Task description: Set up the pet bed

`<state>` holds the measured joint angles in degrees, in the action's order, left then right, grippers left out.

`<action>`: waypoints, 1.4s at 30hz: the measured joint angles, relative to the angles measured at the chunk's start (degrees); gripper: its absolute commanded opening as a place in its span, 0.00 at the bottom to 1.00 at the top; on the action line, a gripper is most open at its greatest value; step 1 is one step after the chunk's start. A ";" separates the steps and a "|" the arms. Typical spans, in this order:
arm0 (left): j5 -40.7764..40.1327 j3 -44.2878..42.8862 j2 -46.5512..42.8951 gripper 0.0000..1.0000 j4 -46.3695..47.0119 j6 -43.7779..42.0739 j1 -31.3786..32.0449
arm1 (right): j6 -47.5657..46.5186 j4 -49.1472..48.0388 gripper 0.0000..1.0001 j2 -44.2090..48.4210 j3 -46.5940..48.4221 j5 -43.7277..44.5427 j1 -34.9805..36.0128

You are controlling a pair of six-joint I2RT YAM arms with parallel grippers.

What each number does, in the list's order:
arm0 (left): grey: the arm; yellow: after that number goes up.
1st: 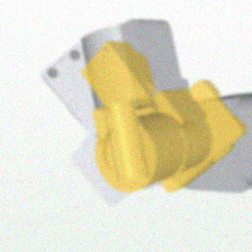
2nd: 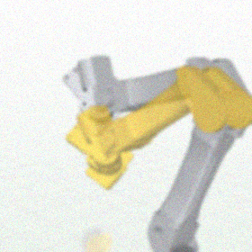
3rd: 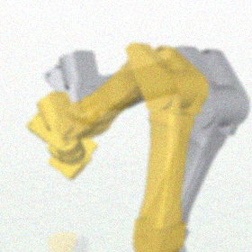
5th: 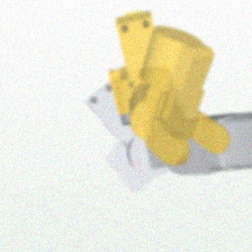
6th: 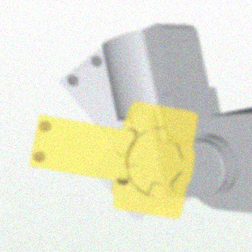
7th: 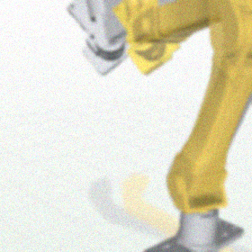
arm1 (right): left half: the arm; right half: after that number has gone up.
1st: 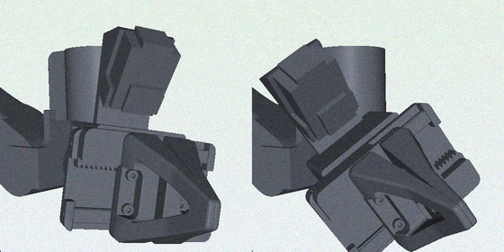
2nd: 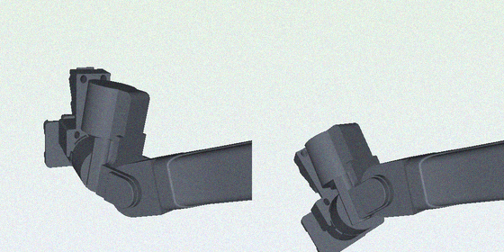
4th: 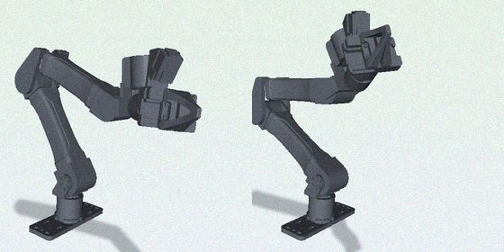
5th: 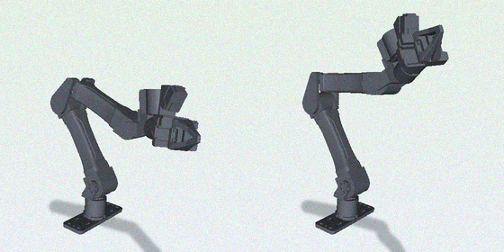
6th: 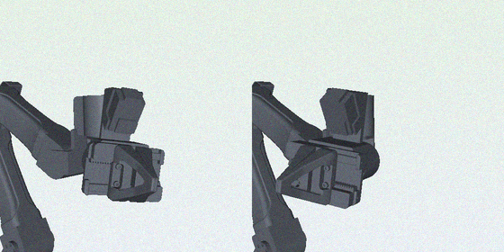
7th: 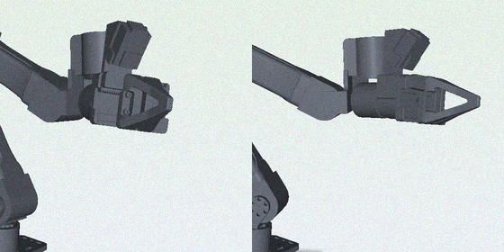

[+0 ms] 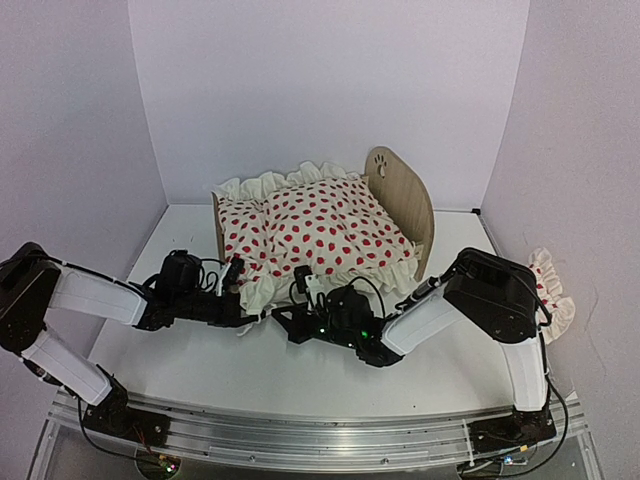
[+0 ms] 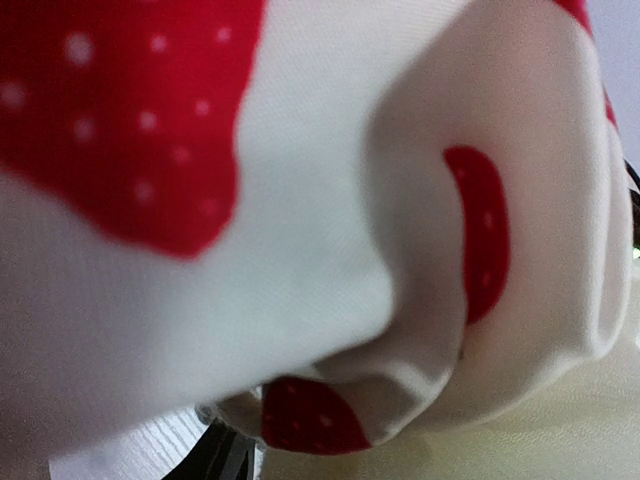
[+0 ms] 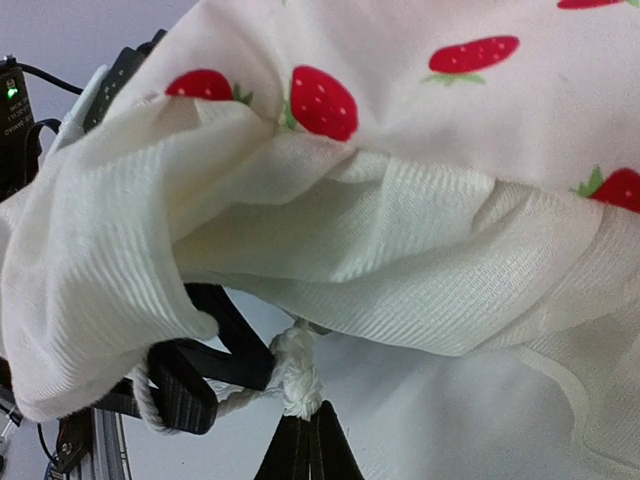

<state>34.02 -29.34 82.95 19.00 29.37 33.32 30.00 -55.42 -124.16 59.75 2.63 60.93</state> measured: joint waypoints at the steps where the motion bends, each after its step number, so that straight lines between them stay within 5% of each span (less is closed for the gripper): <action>1: -0.48 -0.48 -0.32 0.36 -1.64 -0.37 0.00 | 0.00 0.03 0.00 0.00 0.29 -0.08 0.00; 17: -15.00 -11.12 -4.90 0.37 -32.12 -4.03 -0.19 | 0.25 1.82 0.00 -1.33 6.27 -2.63 0.79; 20: -16.52 -11.16 -5.69 0.28 -34.85 -3.96 -0.28 | 0.31 2.48 0.00 -1.86 6.57 -3.08 0.79; 26: -16.64 -7.74 -6.67 0.15 -31.17 -6.55 -0.29 | 0.30 3.19 0.00 -2.23 6.60 -3.49 0.87; 32: -15.02 -3.28 -8.48 0.33 -25.42 -9.03 0.26 | 0.14 3.63 0.00 -2.23 6.90 -3.71 0.90; 42: -11.85 -2.71 -7.19 0.35 -27.49 -11.46 7.84 | -0.24 3.69 0.00 -2.23 6.95 -3.38 0.90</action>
<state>22.17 -32.05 75.76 -8.49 17.91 41.16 29.76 -51.72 -126.39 66.70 -0.75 61.82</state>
